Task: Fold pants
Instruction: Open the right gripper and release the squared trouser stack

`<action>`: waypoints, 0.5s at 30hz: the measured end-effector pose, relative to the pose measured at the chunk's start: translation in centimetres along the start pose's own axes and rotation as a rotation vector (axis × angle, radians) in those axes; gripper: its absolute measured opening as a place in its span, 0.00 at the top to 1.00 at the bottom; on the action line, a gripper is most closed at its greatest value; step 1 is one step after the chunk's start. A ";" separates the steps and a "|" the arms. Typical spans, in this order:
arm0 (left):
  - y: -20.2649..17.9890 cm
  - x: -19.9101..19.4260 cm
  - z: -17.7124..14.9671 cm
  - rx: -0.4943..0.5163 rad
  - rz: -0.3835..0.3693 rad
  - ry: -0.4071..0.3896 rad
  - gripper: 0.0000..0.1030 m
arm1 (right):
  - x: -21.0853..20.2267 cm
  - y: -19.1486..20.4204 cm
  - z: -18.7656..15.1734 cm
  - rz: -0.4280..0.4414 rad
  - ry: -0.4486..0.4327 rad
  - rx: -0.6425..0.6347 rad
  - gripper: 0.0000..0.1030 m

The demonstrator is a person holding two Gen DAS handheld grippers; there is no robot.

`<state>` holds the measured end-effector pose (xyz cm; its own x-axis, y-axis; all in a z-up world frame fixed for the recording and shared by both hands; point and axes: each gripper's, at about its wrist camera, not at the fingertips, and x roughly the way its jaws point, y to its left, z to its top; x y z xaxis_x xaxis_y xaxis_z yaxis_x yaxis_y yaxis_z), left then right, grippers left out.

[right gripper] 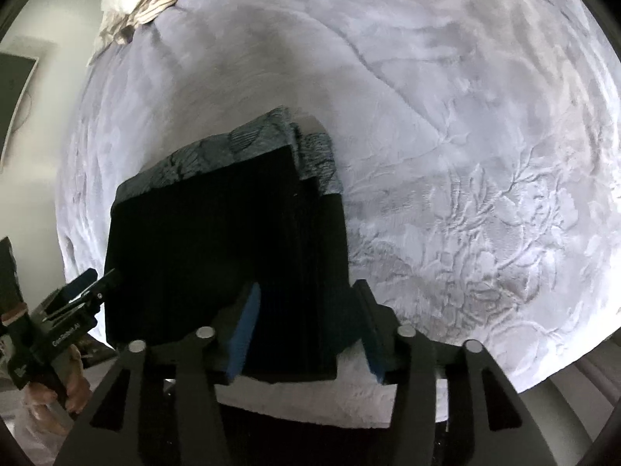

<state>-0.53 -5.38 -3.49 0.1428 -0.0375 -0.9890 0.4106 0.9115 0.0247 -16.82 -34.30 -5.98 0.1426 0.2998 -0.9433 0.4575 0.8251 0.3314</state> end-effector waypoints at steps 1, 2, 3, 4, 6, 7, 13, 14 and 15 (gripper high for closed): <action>0.0 -0.2 -0.2 0.002 0.002 0.001 0.19 | -0.1 0.8 0.2 -0.010 -0.002 -0.010 0.42; -0.2 -0.3 -0.3 0.002 0.001 0.002 0.19 | -0.2 1.2 0.3 -0.022 -0.004 -0.022 0.39; -0.5 -0.4 -0.3 0.003 0.000 0.004 0.19 | -0.3 1.6 0.3 -0.031 -0.007 -0.034 0.37; -0.8 -0.4 -0.3 0.004 0.001 0.006 0.19 | -0.5 1.9 0.3 -0.037 -0.010 -0.043 0.36; -1.2 -0.7 -0.4 0.006 0.005 0.004 0.19 | -0.6 2.8 0.4 -0.051 -0.015 -0.060 0.33; -1.3 -0.8 -0.5 0.007 0.004 0.002 0.19 | -0.6 3.1 0.5 -0.053 -0.016 -0.065 0.32; -1.7 -1.3 -0.3 -0.006 0.004 -0.004 0.00 | -0.7 4.8 0.5 -0.083 -0.029 -0.103 0.23; -1.8 -1.3 -0.3 -0.005 0.006 0.001 0.00 | -0.7 5.0 0.5 -0.087 -0.030 -0.109 0.23; -1.8 -1.3 -0.3 -0.007 0.006 0.008 0.00 | -0.8 5.1 0.5 -0.090 -0.032 -0.113 0.21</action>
<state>-1.76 -6.86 -2.34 0.1381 -0.0287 -0.9900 0.4034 0.9145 0.0297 -14.17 -30.53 -3.58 0.1341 0.2078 -0.9689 0.3679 0.8974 0.2434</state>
